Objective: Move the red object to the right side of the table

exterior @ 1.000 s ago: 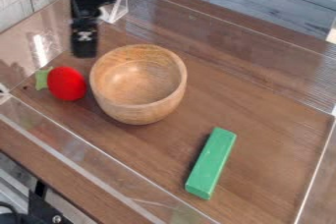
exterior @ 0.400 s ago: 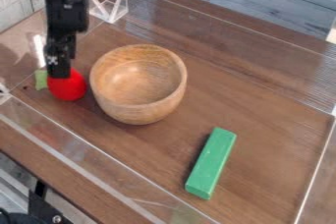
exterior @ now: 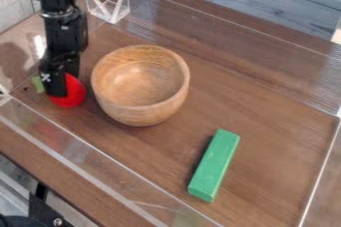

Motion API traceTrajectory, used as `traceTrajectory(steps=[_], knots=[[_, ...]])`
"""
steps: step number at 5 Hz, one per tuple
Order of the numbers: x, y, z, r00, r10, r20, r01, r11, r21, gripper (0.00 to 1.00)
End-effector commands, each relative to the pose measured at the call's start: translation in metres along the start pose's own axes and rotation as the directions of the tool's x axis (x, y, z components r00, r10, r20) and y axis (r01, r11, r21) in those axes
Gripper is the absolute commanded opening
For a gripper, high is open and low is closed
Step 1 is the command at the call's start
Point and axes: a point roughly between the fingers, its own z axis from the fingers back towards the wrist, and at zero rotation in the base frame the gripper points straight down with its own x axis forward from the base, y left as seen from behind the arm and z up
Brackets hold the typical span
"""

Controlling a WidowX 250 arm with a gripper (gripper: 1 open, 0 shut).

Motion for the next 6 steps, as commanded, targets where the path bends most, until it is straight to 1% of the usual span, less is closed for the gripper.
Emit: traceTrajectory(steps=[1,2,3,4,5,6], knots=[[-0.01,0.011,0.01,1.0,-0.021,0.014,0.02,0.998,0.054,1.0],[-0.013,0.011,0.013,0.999,-0.034,0.038,0.032,0.998,0.054,1.0],[-0.011,0.017,0.018,0.996,-0.064,0.067,0.061,0.997,0.049,1.0],[-0.008,0.02,0.021,0.991,-0.096,0.099,0.092,0.995,0.041,0.0],[-0.002,0.014,0.013,0.982,-0.134,0.13,0.132,0.991,0.019,0.0],[0.004,0.007,0.006,0.97,-0.174,0.167,0.177,0.984,-0.004,0.0]])
